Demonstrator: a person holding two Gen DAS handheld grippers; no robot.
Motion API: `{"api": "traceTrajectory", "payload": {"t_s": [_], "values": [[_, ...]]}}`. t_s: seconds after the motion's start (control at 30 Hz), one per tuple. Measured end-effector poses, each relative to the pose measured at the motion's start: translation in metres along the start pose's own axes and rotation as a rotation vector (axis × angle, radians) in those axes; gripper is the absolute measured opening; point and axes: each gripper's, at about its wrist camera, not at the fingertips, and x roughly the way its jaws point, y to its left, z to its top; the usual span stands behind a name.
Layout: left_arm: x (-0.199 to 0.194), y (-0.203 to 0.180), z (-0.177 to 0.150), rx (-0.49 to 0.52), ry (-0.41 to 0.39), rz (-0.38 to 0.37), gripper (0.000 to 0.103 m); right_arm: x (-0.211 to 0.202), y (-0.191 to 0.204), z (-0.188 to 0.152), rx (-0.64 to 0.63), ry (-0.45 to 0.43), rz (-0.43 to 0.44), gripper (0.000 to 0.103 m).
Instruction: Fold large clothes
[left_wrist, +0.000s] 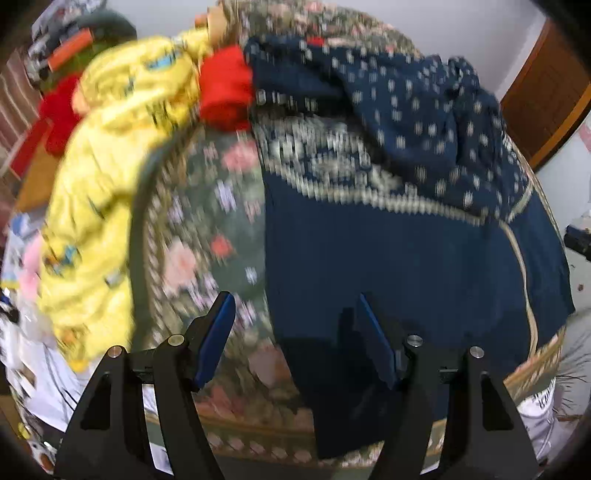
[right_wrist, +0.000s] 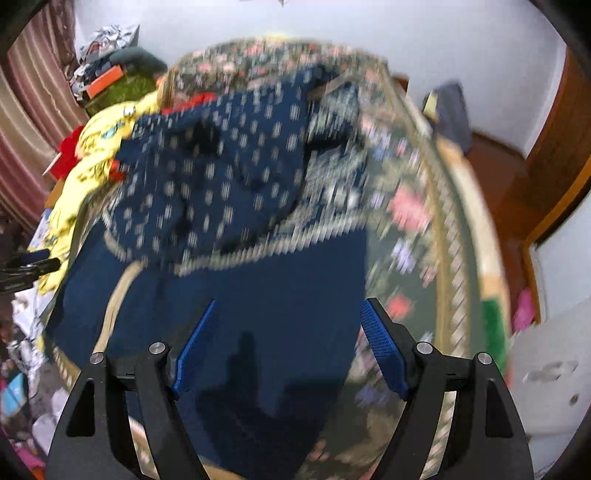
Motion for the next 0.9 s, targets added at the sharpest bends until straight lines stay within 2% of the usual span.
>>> {"api": "traceTrajectory", "payload": {"t_s": [0.13,0.23,0.33,0.43,0.6,0.7,0.77,0.87,0.9], "values": [[0.012,0.004,-0.021,-0.086,0.042,-0.109,0.067,0.019,-0.011,-0.020,0.083,0.083,0.071,0.076],[0.018,0.008,-0.034,-0.145,0.052,-0.159,0.067,0.016,-0.017,-0.031,0.084,0.035,0.114,0.076],[0.022,0.014,-0.042,-0.219,0.047,-0.233,0.067,0.014,-0.019,-0.034,0.075,0.035,0.122,0.076],[0.025,0.015,-0.047,-0.269,0.053,-0.305,0.059,0.013,-0.019,-0.039,0.063,0.038,0.129,0.076],[0.020,0.012,-0.052,-0.284,0.051,-0.332,0.052,0.013,-0.025,-0.047,0.050,0.040,0.147,0.076],[0.018,0.010,-0.052,-0.283,0.049,-0.345,0.046,0.009,-0.029,-0.054,0.063,0.027,0.162,0.075],[0.016,0.008,-0.050,-0.276,0.046,-0.354,0.031,0.010,-0.025,-0.055,0.059,0.018,0.154,0.071],[0.014,0.003,-0.043,-0.260,0.037,-0.355,0.016,0.013,-0.014,-0.049,0.064,0.006,0.177,0.064],[0.013,0.001,-0.040,-0.255,0.032,-0.347,0.015,0.014,-0.011,-0.047,0.065,0.003,0.184,0.056]]}}
